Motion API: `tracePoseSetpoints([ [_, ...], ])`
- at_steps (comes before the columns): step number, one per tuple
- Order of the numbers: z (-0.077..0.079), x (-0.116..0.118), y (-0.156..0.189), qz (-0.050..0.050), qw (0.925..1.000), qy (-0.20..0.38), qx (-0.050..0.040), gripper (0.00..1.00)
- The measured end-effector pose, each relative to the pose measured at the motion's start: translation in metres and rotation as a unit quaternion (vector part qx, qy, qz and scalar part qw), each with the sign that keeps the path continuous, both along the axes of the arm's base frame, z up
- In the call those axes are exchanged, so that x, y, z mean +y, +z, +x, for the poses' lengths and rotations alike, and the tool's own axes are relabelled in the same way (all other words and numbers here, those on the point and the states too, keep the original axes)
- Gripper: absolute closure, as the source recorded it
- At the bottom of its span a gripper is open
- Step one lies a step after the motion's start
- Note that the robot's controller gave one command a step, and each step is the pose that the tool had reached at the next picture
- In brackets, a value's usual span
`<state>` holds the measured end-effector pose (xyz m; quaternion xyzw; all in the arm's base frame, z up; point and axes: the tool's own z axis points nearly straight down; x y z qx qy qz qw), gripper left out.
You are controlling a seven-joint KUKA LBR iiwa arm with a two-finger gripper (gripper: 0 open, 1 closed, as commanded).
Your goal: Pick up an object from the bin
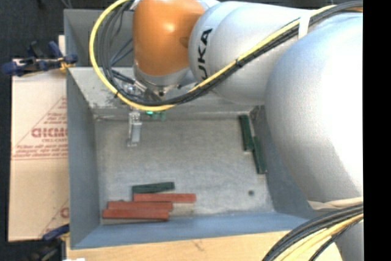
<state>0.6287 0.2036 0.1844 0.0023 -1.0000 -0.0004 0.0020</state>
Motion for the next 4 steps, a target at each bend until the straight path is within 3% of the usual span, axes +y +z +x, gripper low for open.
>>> tracePoseSetpoints([
  [1,-0.038,-0.064,-0.049,-0.002,0.9998,-0.019,0.0005,0.0],
  [2,-0.09,-0.048,-0.114,0.0,0.9971,-0.076,0.0003,0.0],
  [3,-0.086,-0.048,-0.109,0.001,0.9969,-0.078,-0.0051,1.0],
  [4,-0.053,-0.033,0.01,0.002,0.9975,-0.07,-0.0083,1.0],
])
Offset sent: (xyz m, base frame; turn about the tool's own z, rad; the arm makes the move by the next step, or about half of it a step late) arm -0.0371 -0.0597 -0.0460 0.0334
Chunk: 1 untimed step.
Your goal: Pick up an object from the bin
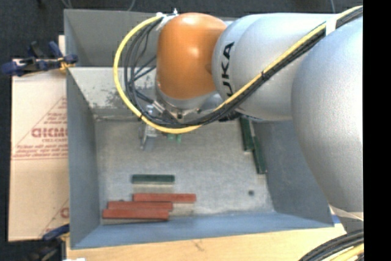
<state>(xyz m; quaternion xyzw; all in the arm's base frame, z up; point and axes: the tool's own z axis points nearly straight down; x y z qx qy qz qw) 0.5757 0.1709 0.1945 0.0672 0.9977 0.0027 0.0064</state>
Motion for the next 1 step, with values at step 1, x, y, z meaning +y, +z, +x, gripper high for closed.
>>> tracePoseSetpoints([
  [1,-0.0025,-0.0009,-0.0054,-0.001,1.0,-0.001,0.0048,0.0],
])
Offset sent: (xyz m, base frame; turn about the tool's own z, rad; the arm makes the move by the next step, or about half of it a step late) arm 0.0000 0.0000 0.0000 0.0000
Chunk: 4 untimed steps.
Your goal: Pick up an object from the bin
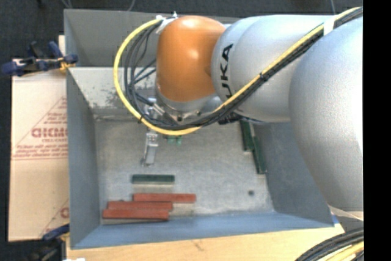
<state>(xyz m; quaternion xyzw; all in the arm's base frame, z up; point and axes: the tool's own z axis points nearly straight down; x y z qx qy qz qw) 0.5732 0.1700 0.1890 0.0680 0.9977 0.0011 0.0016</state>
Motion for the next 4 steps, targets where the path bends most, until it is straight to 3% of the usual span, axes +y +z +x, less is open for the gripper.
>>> tracePoseSetpoints([
  [1,-0.035,-0.019,-0.103,-0.003,0.9996,0.029,0.0049,0.0],
  [2,-0.033,-0.017,-0.099,0.0,0.9996,0.028,0.0007,1.0],
  [3,-0.025,-0.034,0.061,0.0,1.0,0.006,-0.0044,1.0],
  [4,-0.027,-0.035,0.056,-0.001,1.0,0.007,-0.0002,0.0],
])
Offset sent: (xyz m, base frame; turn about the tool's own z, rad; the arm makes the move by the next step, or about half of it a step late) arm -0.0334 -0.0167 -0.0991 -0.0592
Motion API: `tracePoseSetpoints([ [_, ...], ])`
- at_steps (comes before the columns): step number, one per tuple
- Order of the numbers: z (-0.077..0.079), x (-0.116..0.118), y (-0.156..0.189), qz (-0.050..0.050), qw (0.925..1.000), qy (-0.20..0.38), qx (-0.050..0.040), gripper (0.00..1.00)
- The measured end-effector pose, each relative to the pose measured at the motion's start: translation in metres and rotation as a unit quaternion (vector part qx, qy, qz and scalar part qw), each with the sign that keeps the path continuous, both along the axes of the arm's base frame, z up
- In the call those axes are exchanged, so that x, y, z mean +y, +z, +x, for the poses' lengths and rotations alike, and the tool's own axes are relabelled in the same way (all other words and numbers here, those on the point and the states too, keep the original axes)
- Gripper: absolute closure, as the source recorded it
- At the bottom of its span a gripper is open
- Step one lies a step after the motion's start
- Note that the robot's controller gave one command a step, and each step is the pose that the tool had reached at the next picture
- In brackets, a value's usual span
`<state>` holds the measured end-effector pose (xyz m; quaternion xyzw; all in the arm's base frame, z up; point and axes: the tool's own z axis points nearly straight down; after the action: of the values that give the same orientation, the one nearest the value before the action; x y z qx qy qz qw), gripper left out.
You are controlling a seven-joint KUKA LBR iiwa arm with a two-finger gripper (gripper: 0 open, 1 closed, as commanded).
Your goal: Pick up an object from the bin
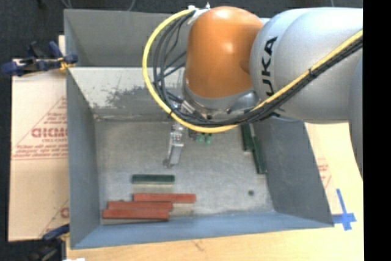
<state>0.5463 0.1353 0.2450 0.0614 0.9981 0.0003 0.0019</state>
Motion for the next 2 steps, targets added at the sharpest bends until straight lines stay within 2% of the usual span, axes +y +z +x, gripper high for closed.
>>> tracePoseSetpoints([
  [1,-0.032,0.008,-0.115,-0.001,0.9956,0.094,0.004,0.0],
  [2,0.002,0.012,-0.177,0.0,0.9955,0.095,0.003,0.0],
])
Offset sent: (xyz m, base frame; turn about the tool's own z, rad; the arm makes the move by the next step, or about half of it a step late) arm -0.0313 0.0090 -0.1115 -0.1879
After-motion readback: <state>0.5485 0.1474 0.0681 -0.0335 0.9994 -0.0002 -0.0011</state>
